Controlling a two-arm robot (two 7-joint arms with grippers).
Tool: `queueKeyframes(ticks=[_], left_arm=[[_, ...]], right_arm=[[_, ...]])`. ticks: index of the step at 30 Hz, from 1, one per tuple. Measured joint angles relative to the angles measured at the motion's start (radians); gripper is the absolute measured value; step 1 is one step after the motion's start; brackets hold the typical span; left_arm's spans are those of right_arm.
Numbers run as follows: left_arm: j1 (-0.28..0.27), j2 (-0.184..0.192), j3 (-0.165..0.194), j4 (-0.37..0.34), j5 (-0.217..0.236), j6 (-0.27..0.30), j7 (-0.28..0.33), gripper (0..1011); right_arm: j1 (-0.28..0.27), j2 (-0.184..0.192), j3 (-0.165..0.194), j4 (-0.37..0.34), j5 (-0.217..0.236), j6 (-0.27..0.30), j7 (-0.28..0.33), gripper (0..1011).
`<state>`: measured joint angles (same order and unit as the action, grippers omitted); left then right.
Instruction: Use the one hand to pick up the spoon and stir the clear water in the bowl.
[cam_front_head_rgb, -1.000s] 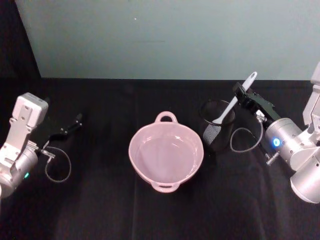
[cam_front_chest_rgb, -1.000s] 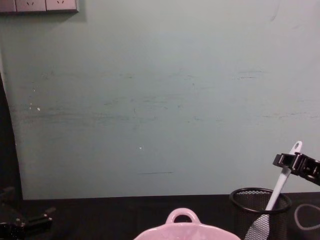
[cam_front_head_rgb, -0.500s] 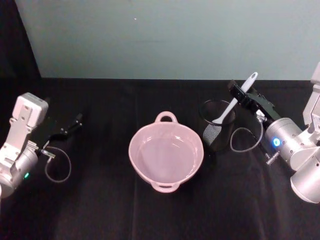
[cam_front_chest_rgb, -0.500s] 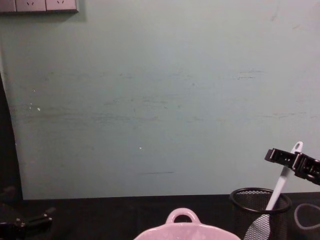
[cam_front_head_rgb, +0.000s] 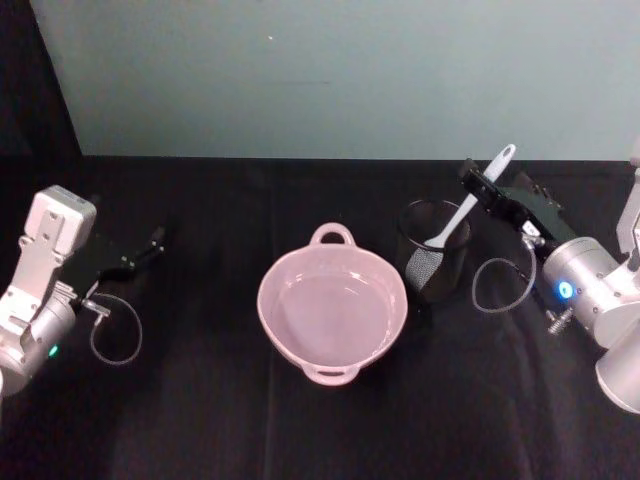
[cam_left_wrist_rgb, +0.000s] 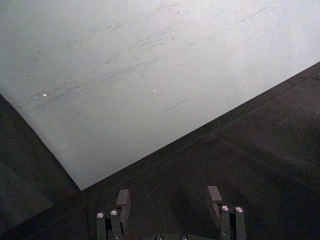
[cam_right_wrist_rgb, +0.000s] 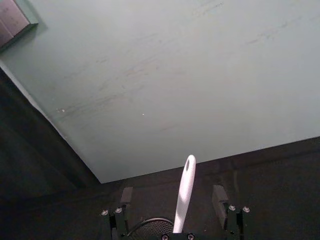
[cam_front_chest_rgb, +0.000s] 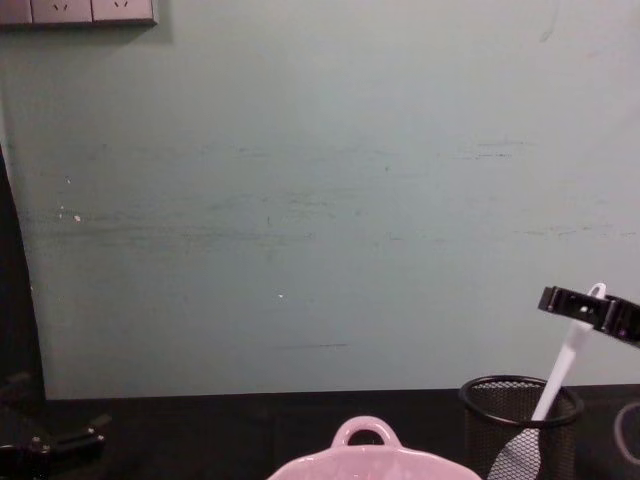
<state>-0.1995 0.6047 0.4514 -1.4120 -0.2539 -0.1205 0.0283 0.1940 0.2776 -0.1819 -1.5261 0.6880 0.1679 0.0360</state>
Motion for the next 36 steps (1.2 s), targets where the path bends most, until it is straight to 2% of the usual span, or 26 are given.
queueKeyframes(ticks=[7,11,15,17,23,29,32,36], left_arm=[[0.0,0.0,0.0,0.0,0.0,0.0,0.0,1011],[0.0,0.0,0.0,0.0,0.0,0.0,0.0,1011],[0.0,0.0,0.0,0.0,0.0,0.0,0.0,1011],[0.0,0.0,0.0,0.0,0.0,0.0,0.0,1011],[0.0,0.0,0.0,0.0,0.0,0.0,0.0,1011],[0.0,0.0,0.0,0.0,0.0,0.0,0.0,1011],[0.0,0.0,0.0,0.0,0.0,0.0,0.0,1011],[0.0,0.0,0.0,0.0,0.0,0.0,0.0,1011]], right_arm=[[-0.049,0.039,0.017,-0.074,-0.05,0.005,0.006,1004],[-0.077,0.067,0.025,-0.106,-0.099,-0.012,0.006,1004],[-0.106,0.096,0.037,-0.119,-0.17,-0.062,0.005,1004],[-0.114,0.101,0.042,-0.113,-0.192,-0.092,0.006,1004],[-0.122,0.097,0.06,-0.038,-0.285,-0.235,0.0,1004],[-0.107,0.081,0.069,0.056,-0.342,-0.317,-0.012,1004],[-0.087,0.066,0.073,0.141,-0.377,-0.398,-0.011,1004],[-0.07,0.056,0.072,0.201,-0.411,-0.465,-0.009,1004]])
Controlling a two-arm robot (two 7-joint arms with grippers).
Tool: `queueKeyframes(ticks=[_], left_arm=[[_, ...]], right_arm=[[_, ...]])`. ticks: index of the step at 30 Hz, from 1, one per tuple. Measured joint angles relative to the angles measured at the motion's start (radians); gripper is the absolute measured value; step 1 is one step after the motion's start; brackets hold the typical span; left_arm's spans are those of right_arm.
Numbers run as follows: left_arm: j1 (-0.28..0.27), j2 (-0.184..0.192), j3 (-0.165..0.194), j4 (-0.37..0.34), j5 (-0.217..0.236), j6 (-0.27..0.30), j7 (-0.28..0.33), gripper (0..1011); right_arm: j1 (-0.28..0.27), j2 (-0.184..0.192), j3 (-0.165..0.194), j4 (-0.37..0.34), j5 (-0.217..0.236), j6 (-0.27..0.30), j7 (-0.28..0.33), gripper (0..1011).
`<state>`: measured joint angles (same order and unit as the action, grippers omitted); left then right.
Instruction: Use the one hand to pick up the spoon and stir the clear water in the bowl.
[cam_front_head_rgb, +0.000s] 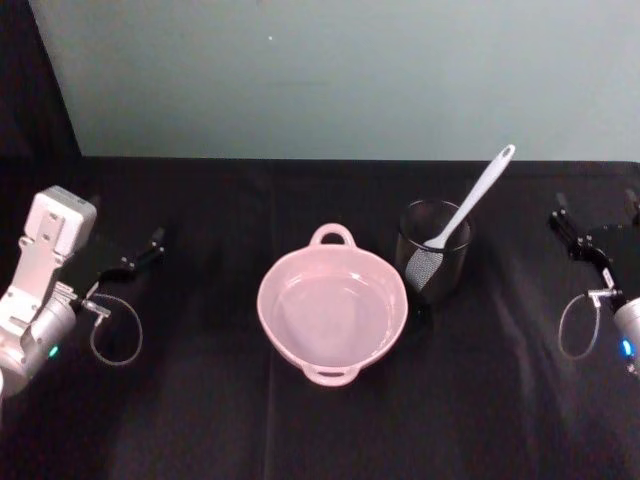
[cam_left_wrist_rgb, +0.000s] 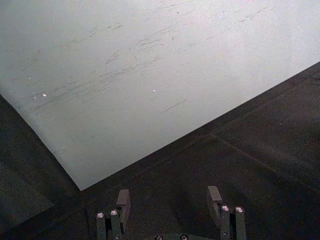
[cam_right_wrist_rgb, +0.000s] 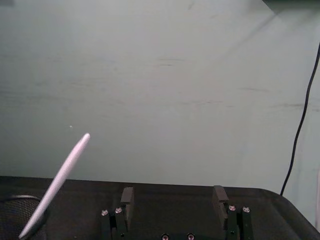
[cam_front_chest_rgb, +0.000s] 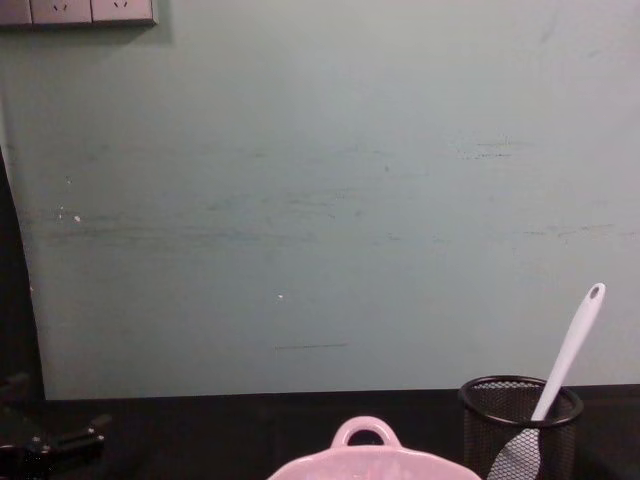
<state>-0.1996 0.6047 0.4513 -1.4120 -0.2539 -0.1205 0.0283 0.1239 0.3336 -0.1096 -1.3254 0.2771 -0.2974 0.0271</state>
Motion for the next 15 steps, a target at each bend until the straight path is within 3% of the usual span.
queueKeyframes(ticks=[2,8,11,15], left_arm=[[0.0,0.0,0.0,0.0,0.0,0.0,0.0,1011],[0.0,0.0,0.0,0.0,0.0,0.0,0.0,1011],[0.0,0.0,0.0,0.0,0.0,0.0,0.0,1011],[0.0,0.0,0.0,0.0,0.0,0.0,0.0,1011]], right_arm=[[0.018,-0.014,-0.001,0.05,-0.028,-0.043,-0.002,1004],[0.049,-0.038,-0.008,0.128,-0.077,-0.095,-0.013,1004],[0.078,-0.055,-0.019,0.197,-0.144,-0.145,-0.054,1004],[0.075,-0.053,-0.018,0.187,-0.135,-0.14,-0.052,1004]])
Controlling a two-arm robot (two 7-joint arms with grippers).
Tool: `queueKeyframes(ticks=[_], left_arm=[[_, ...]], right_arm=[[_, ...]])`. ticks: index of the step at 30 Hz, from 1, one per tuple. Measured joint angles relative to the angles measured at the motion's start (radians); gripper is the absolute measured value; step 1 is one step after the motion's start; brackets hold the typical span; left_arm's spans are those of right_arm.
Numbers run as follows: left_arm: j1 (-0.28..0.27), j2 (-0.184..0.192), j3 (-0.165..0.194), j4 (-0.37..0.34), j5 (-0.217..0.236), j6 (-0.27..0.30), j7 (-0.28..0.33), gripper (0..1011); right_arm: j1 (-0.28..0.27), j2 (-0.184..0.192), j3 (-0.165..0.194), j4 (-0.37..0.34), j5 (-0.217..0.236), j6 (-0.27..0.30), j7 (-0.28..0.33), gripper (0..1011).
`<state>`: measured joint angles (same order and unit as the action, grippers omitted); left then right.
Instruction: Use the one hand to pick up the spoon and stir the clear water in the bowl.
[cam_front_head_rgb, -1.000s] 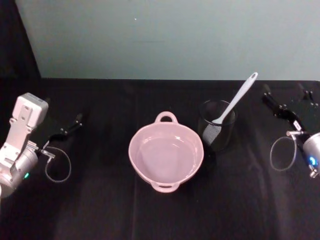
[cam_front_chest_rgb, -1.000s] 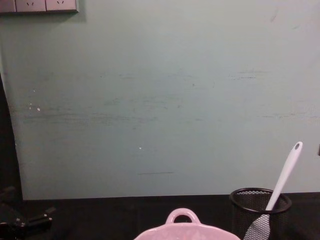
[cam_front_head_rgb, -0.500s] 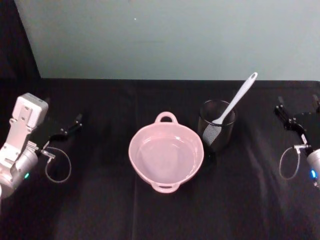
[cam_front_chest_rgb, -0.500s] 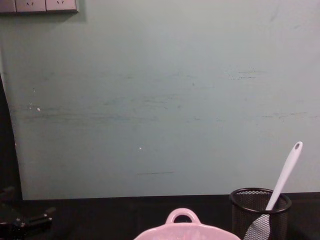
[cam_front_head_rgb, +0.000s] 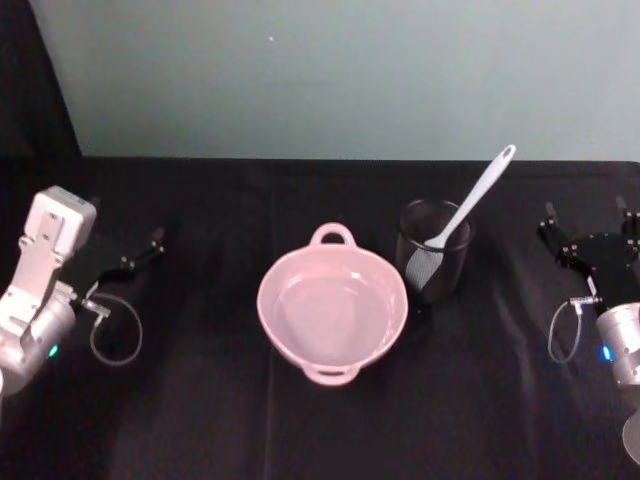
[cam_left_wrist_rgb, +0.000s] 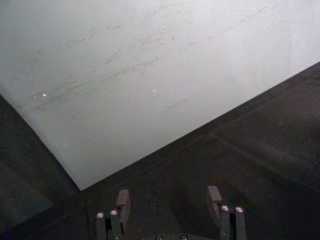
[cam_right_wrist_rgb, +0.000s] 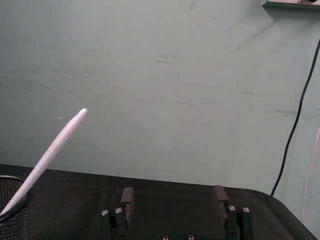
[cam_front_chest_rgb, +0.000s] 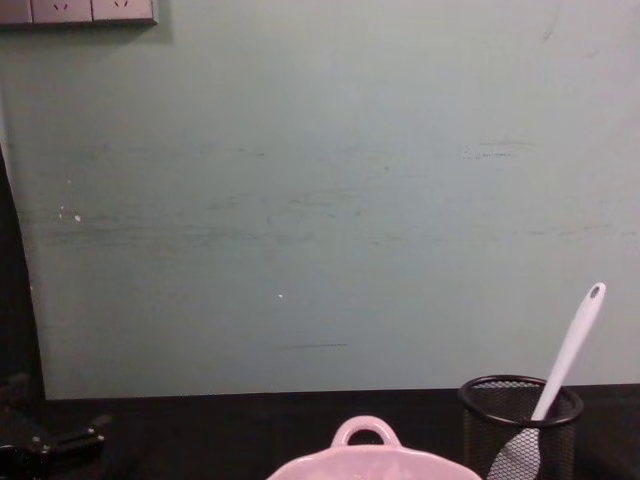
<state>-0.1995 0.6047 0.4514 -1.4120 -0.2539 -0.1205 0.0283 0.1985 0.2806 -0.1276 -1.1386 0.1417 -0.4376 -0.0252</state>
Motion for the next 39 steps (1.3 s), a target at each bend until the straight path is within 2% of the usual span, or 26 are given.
queueKeyframes(ticks=[18,39], left_arm=[[0.0,0.0,0.0,0.0,0.0,0.0,0.0,1011],[0.0,0.0,0.0,0.0,0.0,0.0,0.0,1011]], right_arm=[[-0.008,0.005,0.003,-0.02,0.023,0.016,0.017,1004],[-0.01,0.006,0.003,-0.024,0.028,0.02,0.019,1004]])
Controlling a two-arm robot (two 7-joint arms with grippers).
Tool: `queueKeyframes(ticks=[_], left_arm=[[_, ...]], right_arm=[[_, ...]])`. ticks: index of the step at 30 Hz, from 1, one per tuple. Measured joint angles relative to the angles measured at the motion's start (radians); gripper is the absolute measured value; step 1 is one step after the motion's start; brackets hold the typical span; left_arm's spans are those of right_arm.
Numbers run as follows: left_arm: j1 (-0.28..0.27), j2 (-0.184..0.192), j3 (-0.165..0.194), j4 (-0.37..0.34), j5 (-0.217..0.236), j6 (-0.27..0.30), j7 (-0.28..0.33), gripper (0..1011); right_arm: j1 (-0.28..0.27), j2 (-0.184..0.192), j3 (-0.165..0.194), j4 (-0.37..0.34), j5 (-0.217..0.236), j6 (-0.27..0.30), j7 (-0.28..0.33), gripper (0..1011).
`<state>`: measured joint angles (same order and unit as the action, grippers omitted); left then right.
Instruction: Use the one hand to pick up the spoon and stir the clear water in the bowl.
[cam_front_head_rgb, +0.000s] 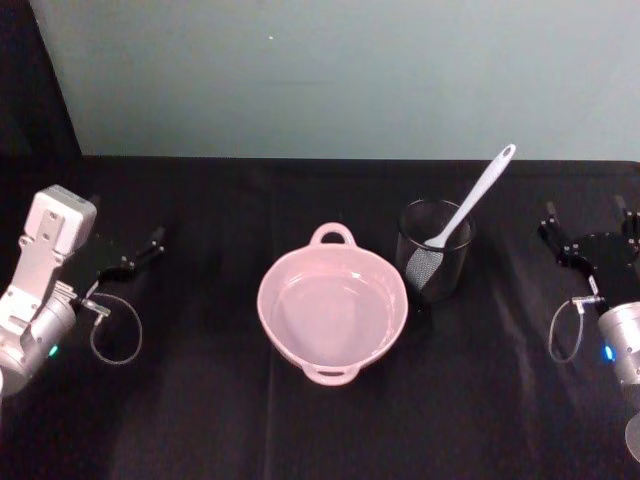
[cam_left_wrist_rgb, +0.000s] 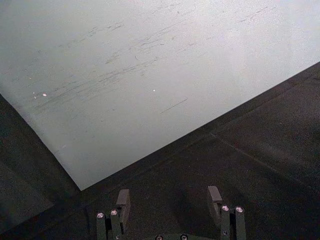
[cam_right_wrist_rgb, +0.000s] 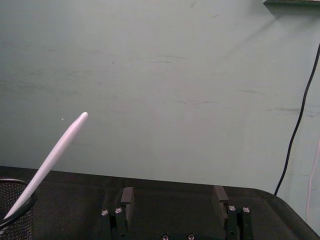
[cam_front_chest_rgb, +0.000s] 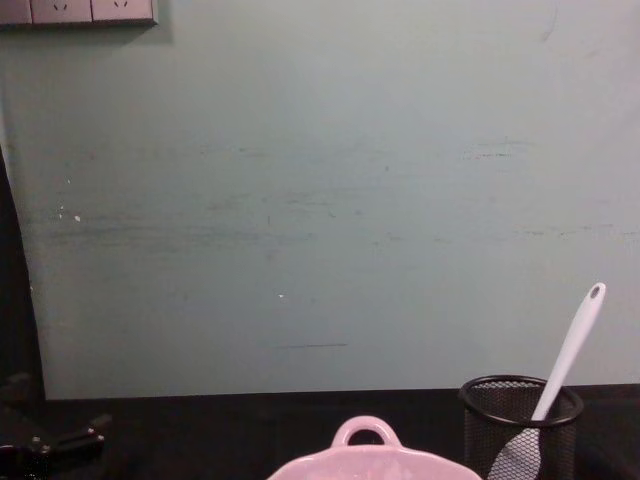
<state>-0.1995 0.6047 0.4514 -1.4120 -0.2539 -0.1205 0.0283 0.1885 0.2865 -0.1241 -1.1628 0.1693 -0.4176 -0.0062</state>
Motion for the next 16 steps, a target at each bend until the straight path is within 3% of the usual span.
queueKeyframes(ticks=[16], left_arm=[[0.0,0.0,0.0,0.0,0.0,0.0,0.0,1011]], right_arm=[[0.0,0.0,0.0,-0.001,0.001,0.001,0.001,1004]])
